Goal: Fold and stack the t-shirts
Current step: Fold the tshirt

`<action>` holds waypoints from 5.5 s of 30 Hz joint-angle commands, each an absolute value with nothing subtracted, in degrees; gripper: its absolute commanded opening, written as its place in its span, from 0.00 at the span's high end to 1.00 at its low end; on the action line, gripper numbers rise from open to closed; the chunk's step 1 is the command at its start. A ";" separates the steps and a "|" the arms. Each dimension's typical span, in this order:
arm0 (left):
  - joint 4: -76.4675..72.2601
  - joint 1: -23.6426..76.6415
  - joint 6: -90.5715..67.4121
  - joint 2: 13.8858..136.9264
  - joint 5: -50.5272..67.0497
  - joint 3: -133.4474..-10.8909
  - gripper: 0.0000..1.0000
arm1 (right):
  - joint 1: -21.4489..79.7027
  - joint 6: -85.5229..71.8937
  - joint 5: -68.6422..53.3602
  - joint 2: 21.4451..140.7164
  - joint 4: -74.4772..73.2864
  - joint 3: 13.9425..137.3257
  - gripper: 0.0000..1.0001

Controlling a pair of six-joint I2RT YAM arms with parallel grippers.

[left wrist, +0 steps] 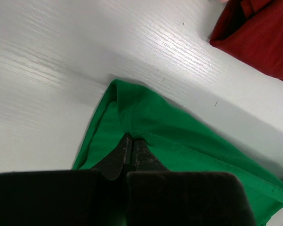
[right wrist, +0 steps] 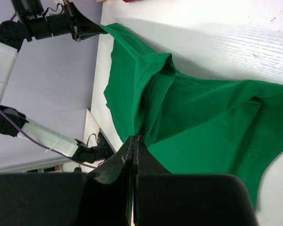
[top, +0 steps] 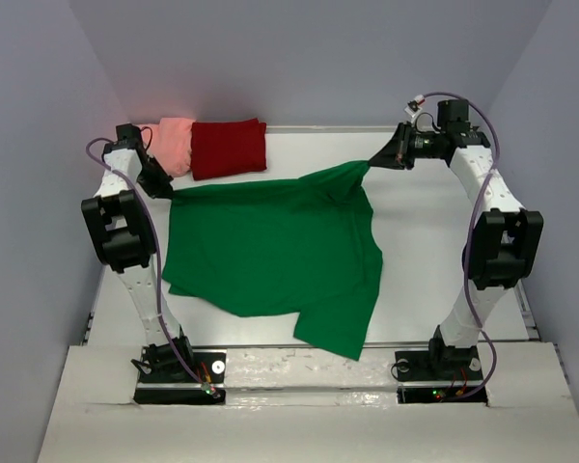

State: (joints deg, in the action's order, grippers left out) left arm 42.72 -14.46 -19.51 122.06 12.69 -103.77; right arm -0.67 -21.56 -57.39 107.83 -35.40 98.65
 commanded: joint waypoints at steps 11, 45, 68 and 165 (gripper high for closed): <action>44.21 -14.41 -17.40 115.05 13.01 -102.04 1.00 | -0.26 -17.93 -56.16 99.58 -39.63 90.00 1.00; 48.42 -14.33 -13.28 107.84 15.29 -88.59 1.00 | 4.31 -13.45 -47.55 98.88 -48.69 76.38 1.00; 50.45 -14.33 -11.16 104.50 13.63 -78.75 0.80 | 6.42 -10.63 -31.12 105.38 -58.45 77.25 0.33; 27.42 -18.63 -16.87 111.27 16.61 -77.34 0.73 | 5.89 -21.62 -34.45 125.07 -29.71 98.79 1.00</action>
